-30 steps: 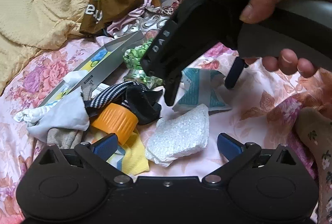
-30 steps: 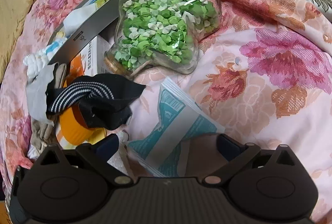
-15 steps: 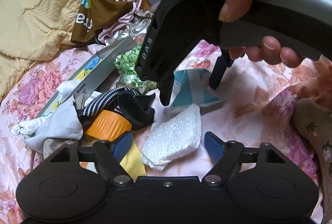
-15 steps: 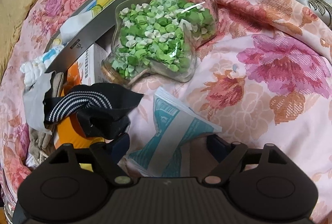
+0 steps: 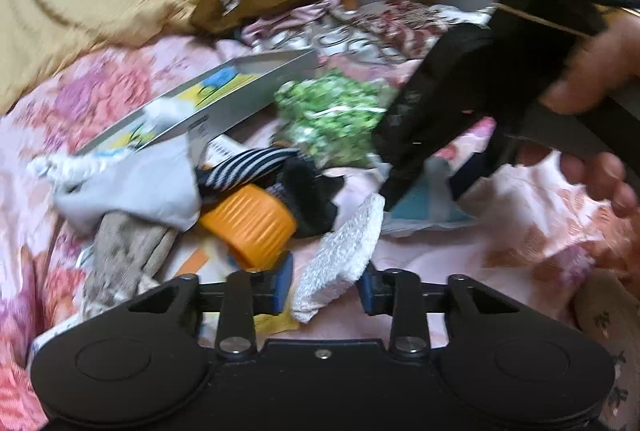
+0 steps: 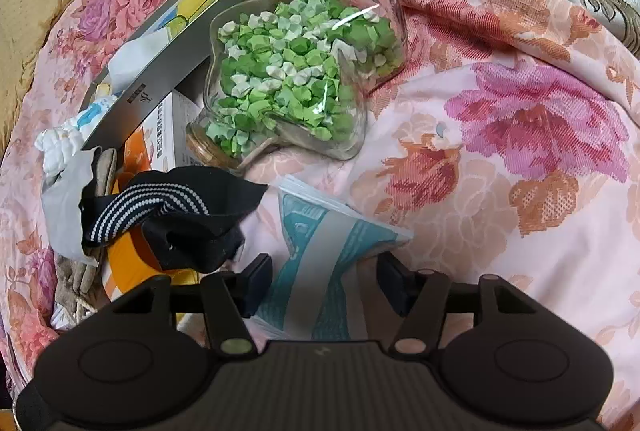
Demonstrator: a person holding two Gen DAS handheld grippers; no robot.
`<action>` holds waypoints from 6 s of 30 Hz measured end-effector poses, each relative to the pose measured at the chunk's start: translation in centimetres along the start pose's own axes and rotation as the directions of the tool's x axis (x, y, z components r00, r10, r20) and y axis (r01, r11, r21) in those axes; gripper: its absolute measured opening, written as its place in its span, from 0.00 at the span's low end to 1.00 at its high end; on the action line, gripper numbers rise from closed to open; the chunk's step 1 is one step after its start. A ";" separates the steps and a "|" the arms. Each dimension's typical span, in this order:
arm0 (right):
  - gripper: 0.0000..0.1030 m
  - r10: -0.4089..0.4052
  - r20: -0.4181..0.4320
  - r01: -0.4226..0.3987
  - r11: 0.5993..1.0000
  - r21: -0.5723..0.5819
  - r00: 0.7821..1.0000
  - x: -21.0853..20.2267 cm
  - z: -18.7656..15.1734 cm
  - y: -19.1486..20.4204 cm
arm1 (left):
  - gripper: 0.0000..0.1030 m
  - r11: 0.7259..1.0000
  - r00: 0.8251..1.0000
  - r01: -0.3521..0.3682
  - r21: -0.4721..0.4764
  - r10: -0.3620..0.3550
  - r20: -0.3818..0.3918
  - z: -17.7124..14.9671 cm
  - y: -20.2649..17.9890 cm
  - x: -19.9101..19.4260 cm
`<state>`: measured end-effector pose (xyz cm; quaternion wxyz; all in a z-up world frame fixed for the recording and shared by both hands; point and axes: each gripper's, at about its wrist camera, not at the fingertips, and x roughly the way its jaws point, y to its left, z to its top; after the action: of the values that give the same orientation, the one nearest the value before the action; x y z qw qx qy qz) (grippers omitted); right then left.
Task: Organize soft objects
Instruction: 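Close left tool on the white cloth while right tool closes on the blue-white packet, then lift the cloth and packet and carry both over the grey tray, then lower the cloth and packet into the tray and open both tools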
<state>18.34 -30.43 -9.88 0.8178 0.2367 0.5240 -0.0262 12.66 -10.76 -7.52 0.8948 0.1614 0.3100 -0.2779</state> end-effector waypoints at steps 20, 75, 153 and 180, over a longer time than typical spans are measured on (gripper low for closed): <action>0.44 0.079 0.047 -0.078 0.997 -0.028 0.996 -1.1 -0.2 0.8 | 0.12 0.993 0.995 0.010 -0.119 0.002 0.098 0.8 1.3 -1.3; 0.46 0.282 0.574 -0.038 0.916 -0.399 0.768 -8.4 -0.9 8.5 | 0.12 0.894 0.934 -0.016 -0.447 0.172 0.312 6.5 11.1 -4.1; 0.59 0.237 0.473 0.021 0.878 -0.478 0.848 5.7 7.9 17.4 | 0.45 0.770 0.945 -0.100 -0.631 0.272 0.183 4.2 22.2 5.1; 1.00 0.230 0.560 0.084 0.874 -0.479 0.796 1.6 7.0 16.6 | 0.98 0.723 0.883 -0.167 -0.670 0.412 0.225 4.8 21.9 1.7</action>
<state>29.79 -18.30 -2.96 0.9737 0.0260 0.2173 0.0637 29.11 3.74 -2.39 0.9694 -0.1556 0.1866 -0.0358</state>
